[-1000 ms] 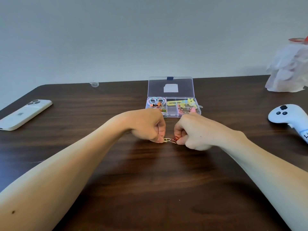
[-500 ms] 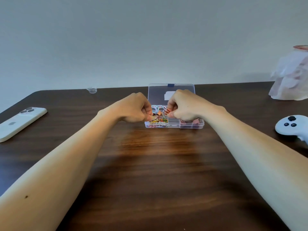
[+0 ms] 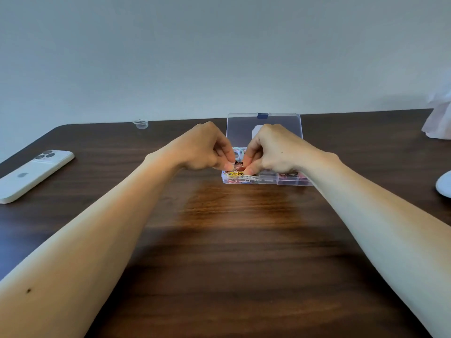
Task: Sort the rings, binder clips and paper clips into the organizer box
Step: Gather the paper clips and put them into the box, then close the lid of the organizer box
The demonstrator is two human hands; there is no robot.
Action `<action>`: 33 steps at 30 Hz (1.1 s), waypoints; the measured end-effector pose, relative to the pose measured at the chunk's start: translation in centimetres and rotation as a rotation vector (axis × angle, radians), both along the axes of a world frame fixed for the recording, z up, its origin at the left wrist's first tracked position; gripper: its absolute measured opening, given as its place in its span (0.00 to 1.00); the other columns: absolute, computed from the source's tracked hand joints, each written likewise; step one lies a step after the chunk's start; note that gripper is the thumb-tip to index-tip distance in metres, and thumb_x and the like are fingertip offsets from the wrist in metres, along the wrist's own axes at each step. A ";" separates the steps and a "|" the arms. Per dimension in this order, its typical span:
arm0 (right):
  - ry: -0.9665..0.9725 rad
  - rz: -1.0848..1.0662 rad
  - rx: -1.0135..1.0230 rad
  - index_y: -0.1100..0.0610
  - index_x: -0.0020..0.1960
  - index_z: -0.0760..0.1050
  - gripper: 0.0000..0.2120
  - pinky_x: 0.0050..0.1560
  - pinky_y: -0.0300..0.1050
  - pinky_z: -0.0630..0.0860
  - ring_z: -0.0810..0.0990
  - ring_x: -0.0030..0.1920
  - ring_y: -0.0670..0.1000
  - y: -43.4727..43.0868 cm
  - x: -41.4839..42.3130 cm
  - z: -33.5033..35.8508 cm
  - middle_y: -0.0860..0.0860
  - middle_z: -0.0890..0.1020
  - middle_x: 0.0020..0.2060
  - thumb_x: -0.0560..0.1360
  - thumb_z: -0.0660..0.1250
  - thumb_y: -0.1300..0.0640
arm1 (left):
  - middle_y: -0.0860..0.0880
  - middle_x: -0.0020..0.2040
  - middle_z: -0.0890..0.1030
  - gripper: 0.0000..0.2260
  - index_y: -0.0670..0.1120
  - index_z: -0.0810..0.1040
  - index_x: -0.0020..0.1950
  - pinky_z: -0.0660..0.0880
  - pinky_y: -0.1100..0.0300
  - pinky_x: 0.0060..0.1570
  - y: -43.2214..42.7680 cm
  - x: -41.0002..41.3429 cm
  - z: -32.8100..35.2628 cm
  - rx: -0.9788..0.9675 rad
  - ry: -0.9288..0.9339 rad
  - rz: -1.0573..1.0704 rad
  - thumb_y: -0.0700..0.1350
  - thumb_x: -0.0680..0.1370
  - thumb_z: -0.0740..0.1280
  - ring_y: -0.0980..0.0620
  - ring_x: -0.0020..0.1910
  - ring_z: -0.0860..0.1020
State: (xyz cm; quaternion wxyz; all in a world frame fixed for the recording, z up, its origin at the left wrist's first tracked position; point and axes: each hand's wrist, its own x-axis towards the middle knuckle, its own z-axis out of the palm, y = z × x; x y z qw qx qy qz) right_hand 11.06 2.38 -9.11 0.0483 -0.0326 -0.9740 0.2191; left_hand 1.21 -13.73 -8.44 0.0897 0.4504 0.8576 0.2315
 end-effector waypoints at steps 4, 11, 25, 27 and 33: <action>0.044 -0.019 -0.068 0.54 0.42 0.86 0.09 0.45 0.44 0.81 0.85 0.38 0.46 0.2 0.2 0.1 0.48 0.86 0.35 0.64 0.82 0.57 | 0.55 0.36 0.84 0.05 0.51 0.86 0.44 0.76 0.68 0.42 0.0 0.1 -0.2 0.070 -0.034 -0.005 0.46 0.70 0.78 0.62 0.35 0.78; 0.020 -0.025 -0.139 0.53 0.43 0.86 0.09 0.51 0.49 0.82 0.86 0.40 0.48 0.8 0.4 0.3 0.48 0.87 0.35 0.65 0.79 0.64 | 0.59 0.31 0.81 0.05 0.52 0.87 0.44 0.67 0.78 0.32 0.2 0.1 -0.7 -0.012 -0.017 -0.020 0.47 0.69 0.78 0.66 0.30 0.76; 0.229 -0.463 -0.248 0.54 0.43 0.83 0.08 0.34 0.40 0.73 0.79 0.29 0.48 6.9 4.7 -0.5 0.49 0.83 0.32 0.72 0.74 0.50 | 0.46 0.59 0.78 0.23 0.46 0.72 0.68 0.76 0.64 0.28 0.5 -1.5 -3.1 0.359 -0.424 0.280 0.45 0.75 0.73 0.54 0.31 0.78; 0.172 -0.559 -0.324 0.55 0.52 0.83 0.13 0.30 0.40 0.74 0.79 0.29 0.50 7.9 5.1 -1.8 0.51 0.84 0.35 0.73 0.74 0.48 | 0.43 0.62 0.77 0.26 0.45 0.67 0.72 0.74 0.65 0.26 1.1 -1.3 -3.7 0.420 -0.585 0.312 0.43 0.77 0.71 0.55 0.29 0.76; 0.046 -0.551 -0.495 0.58 0.58 0.82 0.18 0.30 0.40 0.76 0.77 0.28 0.48 7.9 4.6 -3.3 0.55 0.85 0.38 0.72 0.76 0.50 | 0.51 0.56 0.83 0.32 0.49 0.68 0.69 0.69 0.62 0.23 1.3 -0.7 -4.2 0.386 -0.531 0.235 0.44 0.69 0.78 0.52 0.34 0.78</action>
